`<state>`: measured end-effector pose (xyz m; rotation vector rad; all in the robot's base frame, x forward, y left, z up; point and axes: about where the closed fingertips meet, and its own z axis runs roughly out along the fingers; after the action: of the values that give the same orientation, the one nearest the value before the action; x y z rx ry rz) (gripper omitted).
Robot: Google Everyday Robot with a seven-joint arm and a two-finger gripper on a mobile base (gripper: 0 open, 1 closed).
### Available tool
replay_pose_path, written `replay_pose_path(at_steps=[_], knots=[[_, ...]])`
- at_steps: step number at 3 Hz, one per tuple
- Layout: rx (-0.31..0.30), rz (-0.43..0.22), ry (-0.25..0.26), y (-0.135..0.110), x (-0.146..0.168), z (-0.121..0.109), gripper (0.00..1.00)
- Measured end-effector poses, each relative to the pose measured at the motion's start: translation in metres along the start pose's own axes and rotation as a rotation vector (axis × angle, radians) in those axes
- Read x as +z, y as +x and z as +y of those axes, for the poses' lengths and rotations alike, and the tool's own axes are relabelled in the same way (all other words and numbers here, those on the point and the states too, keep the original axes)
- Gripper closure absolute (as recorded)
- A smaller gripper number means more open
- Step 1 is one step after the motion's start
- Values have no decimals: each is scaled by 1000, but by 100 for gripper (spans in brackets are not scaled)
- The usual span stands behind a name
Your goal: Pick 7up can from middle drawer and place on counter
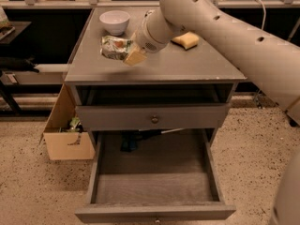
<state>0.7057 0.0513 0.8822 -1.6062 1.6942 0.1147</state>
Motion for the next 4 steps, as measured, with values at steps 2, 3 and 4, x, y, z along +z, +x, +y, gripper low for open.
replay_pose_path(at_steps=[2, 3, 4], knots=[[150, -8, -89, 29, 53, -34, 100], [170, -9, -113, 32, 66, -39, 82], [168, -27, -115, 30, 67, -43, 51]])
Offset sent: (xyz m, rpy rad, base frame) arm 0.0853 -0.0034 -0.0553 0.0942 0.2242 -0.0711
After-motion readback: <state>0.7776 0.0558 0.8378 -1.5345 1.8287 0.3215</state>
